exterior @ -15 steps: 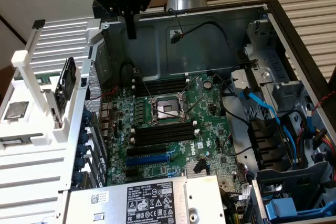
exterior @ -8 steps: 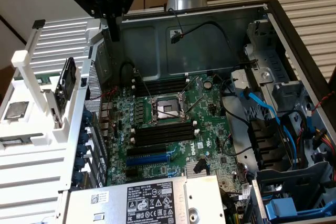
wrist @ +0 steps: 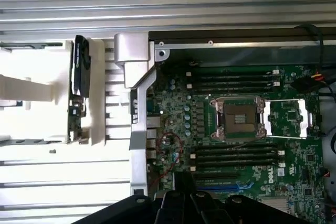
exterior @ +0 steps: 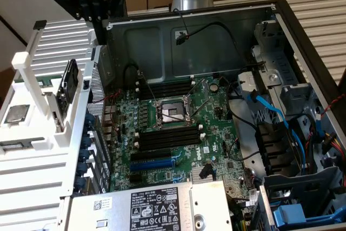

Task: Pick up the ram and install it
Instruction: 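Reach for the ram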

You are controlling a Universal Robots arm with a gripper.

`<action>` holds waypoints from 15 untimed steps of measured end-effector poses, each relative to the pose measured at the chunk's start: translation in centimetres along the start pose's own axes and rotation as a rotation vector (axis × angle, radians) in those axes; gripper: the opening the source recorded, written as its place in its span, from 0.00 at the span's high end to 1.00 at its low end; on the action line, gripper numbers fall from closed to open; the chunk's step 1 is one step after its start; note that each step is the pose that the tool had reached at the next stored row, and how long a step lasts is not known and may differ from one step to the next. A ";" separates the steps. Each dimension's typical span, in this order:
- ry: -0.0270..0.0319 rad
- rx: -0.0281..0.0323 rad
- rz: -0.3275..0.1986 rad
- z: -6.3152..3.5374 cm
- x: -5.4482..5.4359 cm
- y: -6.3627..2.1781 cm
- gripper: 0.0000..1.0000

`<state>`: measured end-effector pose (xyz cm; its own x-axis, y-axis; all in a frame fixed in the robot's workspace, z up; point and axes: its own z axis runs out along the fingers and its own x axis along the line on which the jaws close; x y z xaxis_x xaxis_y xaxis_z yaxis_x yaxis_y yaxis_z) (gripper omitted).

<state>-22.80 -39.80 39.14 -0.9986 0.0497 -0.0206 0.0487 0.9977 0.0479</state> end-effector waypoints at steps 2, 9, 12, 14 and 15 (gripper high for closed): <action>0.0005 -0.0002 -0.010 0.00 0.4 -0.02 0.90; 0.0018 -0.0008 -0.038 0.01 3.1 -0.15 0.90; 0.0022 -0.0009 -0.044 0.03 4.0 -0.20 0.90; 0.0024 -0.0010 -0.050 0.05 4.7 -0.23 0.90; 0.0026 -0.0011 -0.053 0.06 4.9 -0.25 0.90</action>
<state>-27.75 -39.80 38.97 -0.9998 -0.0030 -0.0206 -0.0040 0.9988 0.0479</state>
